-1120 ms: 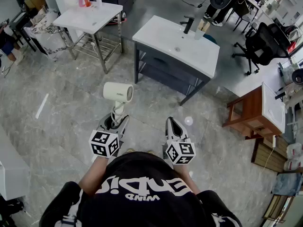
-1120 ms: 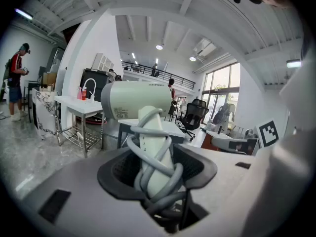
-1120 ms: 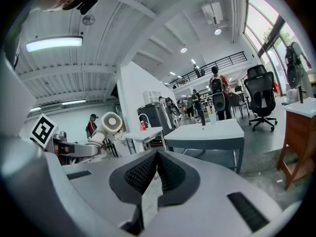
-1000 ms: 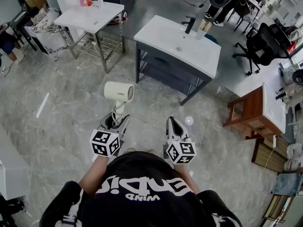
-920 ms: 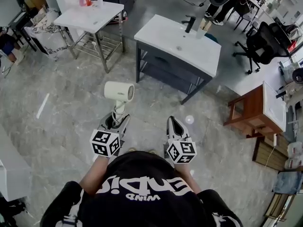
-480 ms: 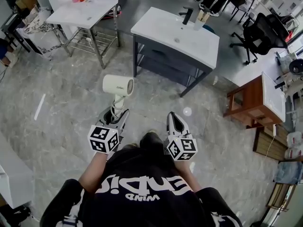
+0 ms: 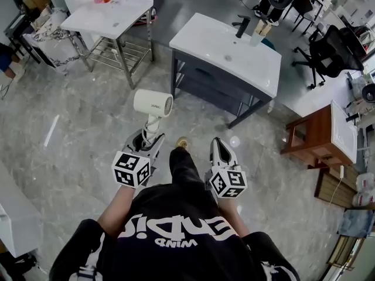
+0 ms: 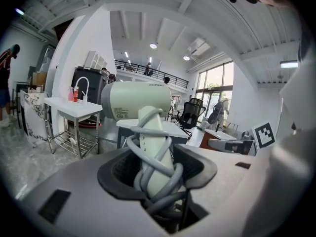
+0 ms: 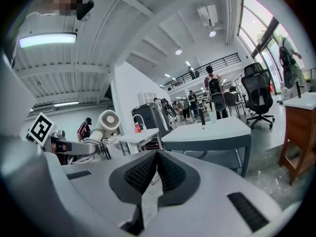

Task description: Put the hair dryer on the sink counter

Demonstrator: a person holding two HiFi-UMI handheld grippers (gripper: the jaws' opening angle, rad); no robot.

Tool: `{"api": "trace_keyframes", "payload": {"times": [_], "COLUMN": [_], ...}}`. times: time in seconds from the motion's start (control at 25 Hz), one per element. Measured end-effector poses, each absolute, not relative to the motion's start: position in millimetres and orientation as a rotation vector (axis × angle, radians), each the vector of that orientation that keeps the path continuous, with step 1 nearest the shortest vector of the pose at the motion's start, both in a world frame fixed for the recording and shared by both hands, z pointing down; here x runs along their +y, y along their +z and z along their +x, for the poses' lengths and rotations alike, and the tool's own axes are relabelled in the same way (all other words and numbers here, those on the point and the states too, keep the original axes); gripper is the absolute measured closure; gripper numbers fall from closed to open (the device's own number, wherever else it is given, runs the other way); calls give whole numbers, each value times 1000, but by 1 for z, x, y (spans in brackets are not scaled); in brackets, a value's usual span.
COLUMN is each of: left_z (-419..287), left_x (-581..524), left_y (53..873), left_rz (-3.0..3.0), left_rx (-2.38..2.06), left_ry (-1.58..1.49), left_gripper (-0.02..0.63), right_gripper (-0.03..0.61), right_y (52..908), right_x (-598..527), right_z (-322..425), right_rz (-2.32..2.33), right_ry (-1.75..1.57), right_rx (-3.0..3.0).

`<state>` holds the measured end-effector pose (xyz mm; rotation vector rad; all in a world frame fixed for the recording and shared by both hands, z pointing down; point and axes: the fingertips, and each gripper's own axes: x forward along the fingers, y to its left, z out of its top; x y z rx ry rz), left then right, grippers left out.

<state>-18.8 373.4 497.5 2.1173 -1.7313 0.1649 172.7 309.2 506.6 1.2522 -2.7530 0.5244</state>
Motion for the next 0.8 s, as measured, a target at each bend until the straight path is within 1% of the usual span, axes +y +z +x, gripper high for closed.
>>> {"api": "trace_keyframes", "payload": {"times": [0.32, 0.8], "left_z": [-52, -88], "left_x": [298, 147], "left_y": [501, 490], "left_rz": [2108, 2104], "left_rx": [-1733, -1724], "left_ry": [177, 164], "left_gripper": [407, 407], "right_gripper": [554, 554], "right_y": [496, 489], "right_x": [225, 80], "right_z": [141, 107], "right_rz": [1295, 1251], "right_ry": [462, 485], "right_rx": [-2757, -2738]}}
